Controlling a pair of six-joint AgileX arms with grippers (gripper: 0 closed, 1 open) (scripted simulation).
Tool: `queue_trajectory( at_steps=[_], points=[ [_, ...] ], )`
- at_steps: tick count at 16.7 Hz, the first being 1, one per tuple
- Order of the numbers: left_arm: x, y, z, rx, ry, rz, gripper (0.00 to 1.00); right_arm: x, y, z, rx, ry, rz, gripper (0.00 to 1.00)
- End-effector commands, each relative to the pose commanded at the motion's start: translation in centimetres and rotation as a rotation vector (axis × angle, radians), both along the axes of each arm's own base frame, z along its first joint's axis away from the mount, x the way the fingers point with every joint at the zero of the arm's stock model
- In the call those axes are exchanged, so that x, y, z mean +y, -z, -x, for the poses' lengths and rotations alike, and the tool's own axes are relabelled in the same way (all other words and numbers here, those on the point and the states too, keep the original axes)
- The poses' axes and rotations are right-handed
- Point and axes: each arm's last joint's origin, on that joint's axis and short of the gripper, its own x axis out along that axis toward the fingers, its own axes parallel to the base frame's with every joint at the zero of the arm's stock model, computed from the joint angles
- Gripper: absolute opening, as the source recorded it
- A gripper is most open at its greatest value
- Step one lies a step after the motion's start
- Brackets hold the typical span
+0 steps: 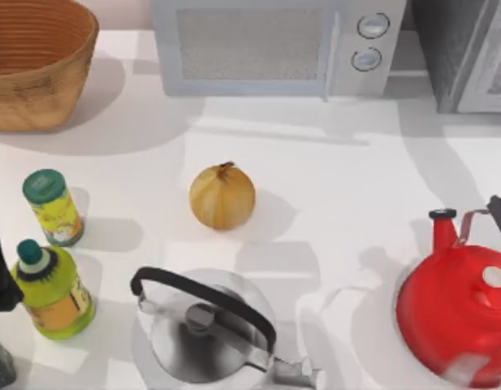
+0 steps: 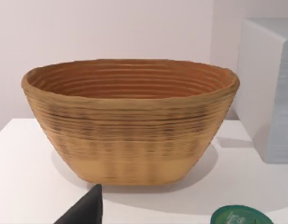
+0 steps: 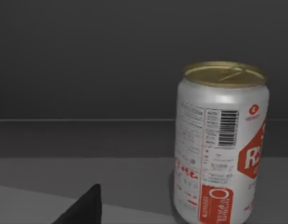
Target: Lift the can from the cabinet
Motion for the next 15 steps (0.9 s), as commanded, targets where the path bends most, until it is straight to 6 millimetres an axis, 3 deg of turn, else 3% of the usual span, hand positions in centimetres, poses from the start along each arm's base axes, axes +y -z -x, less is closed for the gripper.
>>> queue_trajectory(
  at_steps=[3,9,14,15],
  points=[
    [0.0,0.0,0.0,0.000,0.000,0.000,1.00,0.1,0.0,-1.1,0.002,-0.001,0.001,1.00],
    [0.0,0.0,0.0,0.000,0.000,0.000,1.00,0.1,0.0,-5.7,0.003,-0.001,0.001,1.00],
    [0.0,0.0,0.0,0.000,0.000,0.000,1.00,0.1,0.1,-6.1,0.003,-0.001,0.001,1.00],
    [0.0,0.0,0.0,0.000,0.000,0.000,1.00,0.1,0.1,-6.1,0.003,-0.001,0.001,0.92]
  ],
)
